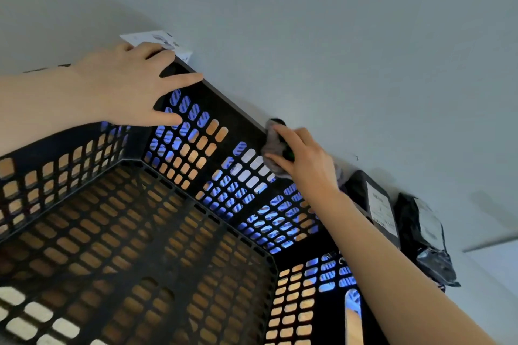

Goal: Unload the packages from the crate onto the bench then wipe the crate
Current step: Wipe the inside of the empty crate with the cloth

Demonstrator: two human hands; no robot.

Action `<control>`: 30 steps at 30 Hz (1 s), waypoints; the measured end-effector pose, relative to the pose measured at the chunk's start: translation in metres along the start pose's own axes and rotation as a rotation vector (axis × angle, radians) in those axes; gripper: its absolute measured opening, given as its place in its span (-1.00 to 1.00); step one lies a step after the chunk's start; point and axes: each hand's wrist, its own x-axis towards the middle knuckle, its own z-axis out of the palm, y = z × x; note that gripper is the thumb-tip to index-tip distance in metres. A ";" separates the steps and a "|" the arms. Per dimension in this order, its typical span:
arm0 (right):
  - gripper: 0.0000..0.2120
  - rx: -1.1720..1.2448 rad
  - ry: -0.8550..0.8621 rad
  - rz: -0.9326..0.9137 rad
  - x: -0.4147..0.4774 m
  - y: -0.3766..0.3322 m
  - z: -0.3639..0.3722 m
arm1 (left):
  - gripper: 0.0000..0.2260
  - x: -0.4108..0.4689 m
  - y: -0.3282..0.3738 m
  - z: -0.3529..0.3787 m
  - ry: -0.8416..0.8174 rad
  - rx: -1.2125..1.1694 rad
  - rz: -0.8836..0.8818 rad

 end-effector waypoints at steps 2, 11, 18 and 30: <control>-0.53 -0.003 0.027 -0.015 0.014 -0.010 0.010 | -0.26 0.000 -0.001 0.002 0.013 -0.010 0.007; -0.45 -0.067 -0.081 0.018 -0.057 0.052 -0.019 | -0.27 -0.001 0.003 -0.002 -0.040 0.009 -0.012; -0.45 -0.182 -0.330 0.056 -0.099 0.092 -0.061 | -0.25 0.002 0.003 -0.001 -0.035 0.014 -0.031; -0.37 -0.083 -0.132 -0.017 -0.044 0.048 -0.036 | -0.21 0.007 0.006 0.003 -0.068 -0.175 -0.115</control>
